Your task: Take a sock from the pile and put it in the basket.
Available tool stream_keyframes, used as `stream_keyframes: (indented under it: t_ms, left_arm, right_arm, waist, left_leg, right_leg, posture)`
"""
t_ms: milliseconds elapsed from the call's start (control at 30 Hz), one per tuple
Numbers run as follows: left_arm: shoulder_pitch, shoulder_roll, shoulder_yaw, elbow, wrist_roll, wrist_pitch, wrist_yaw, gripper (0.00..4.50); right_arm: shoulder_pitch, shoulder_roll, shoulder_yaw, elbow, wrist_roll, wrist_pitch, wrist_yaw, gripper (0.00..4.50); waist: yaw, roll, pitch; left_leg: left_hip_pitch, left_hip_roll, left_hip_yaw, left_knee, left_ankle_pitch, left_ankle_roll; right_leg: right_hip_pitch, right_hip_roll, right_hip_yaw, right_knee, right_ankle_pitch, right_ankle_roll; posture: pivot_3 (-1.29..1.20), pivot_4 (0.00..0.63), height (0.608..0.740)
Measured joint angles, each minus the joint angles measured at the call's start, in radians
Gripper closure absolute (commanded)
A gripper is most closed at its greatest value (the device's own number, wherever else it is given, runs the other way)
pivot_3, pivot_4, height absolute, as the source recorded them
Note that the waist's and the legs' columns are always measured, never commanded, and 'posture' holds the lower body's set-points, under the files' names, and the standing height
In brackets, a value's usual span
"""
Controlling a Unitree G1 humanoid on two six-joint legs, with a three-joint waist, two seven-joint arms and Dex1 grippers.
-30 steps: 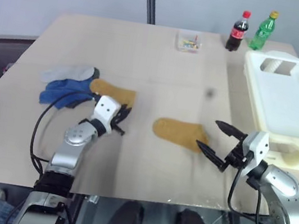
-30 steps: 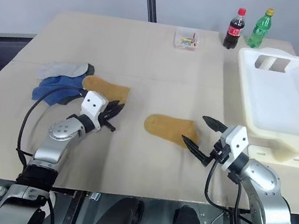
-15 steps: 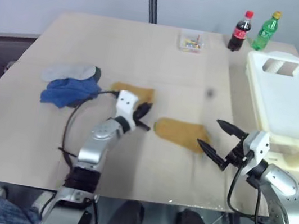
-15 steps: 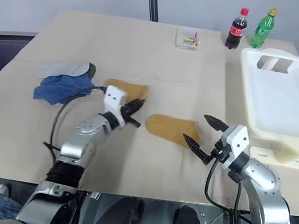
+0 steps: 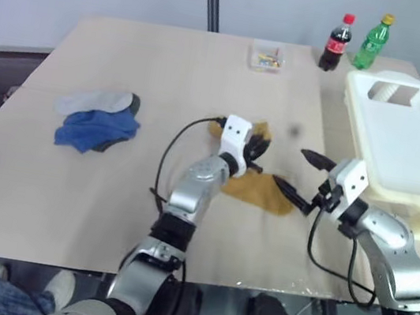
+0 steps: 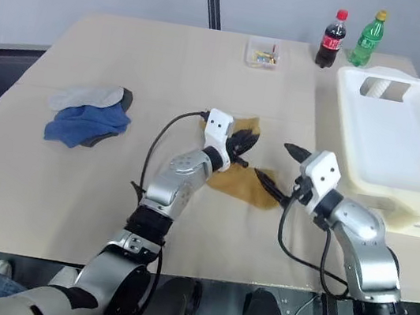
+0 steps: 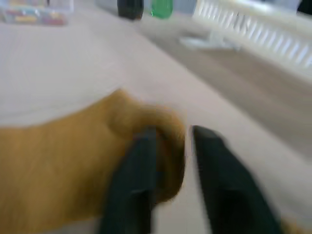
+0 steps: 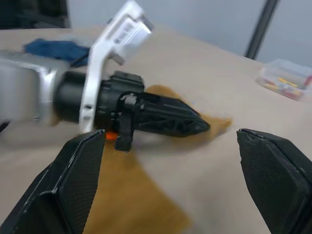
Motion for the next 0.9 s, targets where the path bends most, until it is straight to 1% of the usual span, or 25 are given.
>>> stream_keyframes:
  t_ms: [100, 200, 267, 333, 400, 500, 600, 667, 700, 733, 900]
  left_arm:
    - [0.006, -0.021, 0.001, -0.016, -0.029, 0.051, 0.005, 1.69]
    - [0.047, -0.010, -0.003, -0.123, -0.072, 0.116, -0.028, 1.69]
    - [0.073, 0.050, -0.001, -0.211, -0.091, 0.165, -0.050, 1.69]
    - [0.081, 0.118, 0.003, -0.259, -0.086, 0.175, -0.054, 1.69]
    - [0.076, 0.191, 0.057, -0.265, -0.081, 0.174, -0.043, 1.69]
    - [0.027, 0.282, 0.151, -0.196, -0.083, 0.164, -0.028, 1.69]
    - [-0.021, 0.345, 0.194, -0.091, -0.084, 0.140, -0.037, 1.69]
    - [-0.053, 0.368, 0.216, 0.017, -0.085, 0.121, -0.056, 1.69]
    - [-0.053, 0.368, 0.216, 0.019, -0.085, 0.121, -0.056, 1.69]
    - [-0.075, 0.385, 0.224, 0.097, -0.103, 0.118, -0.112, 1.69]
    - [-0.110, 0.423, 0.217, 0.259, -0.113, 0.106, -0.243, 1.69]
  right_arm:
    - [-0.045, 0.038, -0.002, 0.032, 0.003, 0.070, -0.052, 0.00]
    - [-0.082, 0.074, -0.011, 0.061, 0.027, 0.148, -0.098, 0.00]
    - [-0.105, 0.081, -0.010, 0.068, 0.030, 0.174, -0.111, 0.00]
    - [-0.131, 0.086, -0.009, 0.099, 0.026, 0.185, -0.117, 0.00]
    - [-0.154, 0.103, -0.007, 0.139, 0.017, 0.195, -0.128, 0.00]
    - [-0.202, 0.142, 0.000, 0.225, -0.008, 0.210, -0.159, 0.00]
    - [-0.252, 0.169, 0.034, 0.285, -0.039, 0.220, -0.173, 0.00]
    - [-0.293, 0.192, 0.070, 0.340, -0.076, 0.235, -0.194, 0.00]
    - [-0.293, 0.192, 0.070, 0.340, -0.076, 0.235, -0.195, 0.00]
    - [-0.319, 0.213, 0.078, 0.391, -0.093, 0.238, -0.205, 0.00]
    - [-0.358, 0.239, 0.088, 0.483, -0.135, 0.254, -0.242, 0.00]
  waist:
    - [-0.002, 0.000, 0.000]
    - [-0.003, 0.000, 0.000]
    - [-0.006, 0.000, 0.000]
    - [-0.005, 0.000, 0.000]
    - [-0.006, 0.000, 0.000]
    - [-0.004, 0.000, 0.000]
    - [-0.002, 0.000, 0.000]
    - [-0.002, 0.000, 0.000]
    - [-0.002, 0.000, 0.000]
    - [-0.003, 0.000, 0.000]
    - [-0.018, 0.000, 0.000]
  left_leg:
    - [-0.001, 0.000, 0.000, 0.000, 0.000, 0.000]
    - [-0.001, 0.001, 0.000, -0.001, 0.000, 0.000]
    - [-0.001, 0.001, 0.001, -0.001, 0.000, 0.000]
    - [-0.001, 0.000, 0.001, 0.000, 0.000, 0.000]
    - [0.000, 0.001, 0.001, 0.000, 0.000, -0.001]
    - [0.000, 0.001, 0.000, 0.000, 0.001, -0.001]
    - [-0.001, -0.001, 0.000, 0.000, 0.001, -0.002]
    - [-0.003, -0.002, 0.000, 0.000, 0.001, -0.002]
    - [-0.004, -0.002, 0.000, 0.000, 0.001, -0.002]
    - [-0.005, -0.002, 0.000, 0.000, 0.001, -0.002]
    - [-0.014, -0.002, -0.001, 0.000, 0.003, -0.004]
  right_leg:
    - [-0.001, 0.000, 0.000, -0.001, 0.000, 0.000]
    - [-0.002, 0.000, 0.001, -0.001, 0.000, 0.000]
    - [-0.002, 0.000, 0.002, 0.000, 0.000, 0.000]
    - [-0.002, 0.001, 0.002, 0.001, 0.000, 0.000]
    - [-0.002, 0.001, 0.002, 0.002, 0.000, 0.000]
    - [-0.003, 0.002, 0.002, 0.002, 0.000, 0.000]
    - [-0.003, 0.000, 0.001, 0.001, 0.000, 0.000]
    - [-0.005, -0.001, 0.001, 0.001, 0.000, 0.000]
    - [-0.006, -0.001, 0.001, 0.001, 0.000, 0.000]
    - [-0.008, -0.001, 0.001, 0.001, 0.000, 0.000]
    - [-0.018, 0.000, 0.001, 0.004, 0.000, 0.000]
  posture:
    - [0.00, 0.150, 0.740]
    - [0.00, 0.150, 0.740]
    - [0.00, 0.150, 0.740]
    - [0.00, 0.150, 0.740]
    - [0.00, 0.150, 0.740]
    - [0.00, 0.150, 0.740]
    - [0.00, 0.150, 0.740]
    - [0.00, 0.150, 0.740]
    - [0.00, 0.150, 0.740]
    - [0.00, 0.150, 0.740]
    - [0.00, 0.150, 0.740]
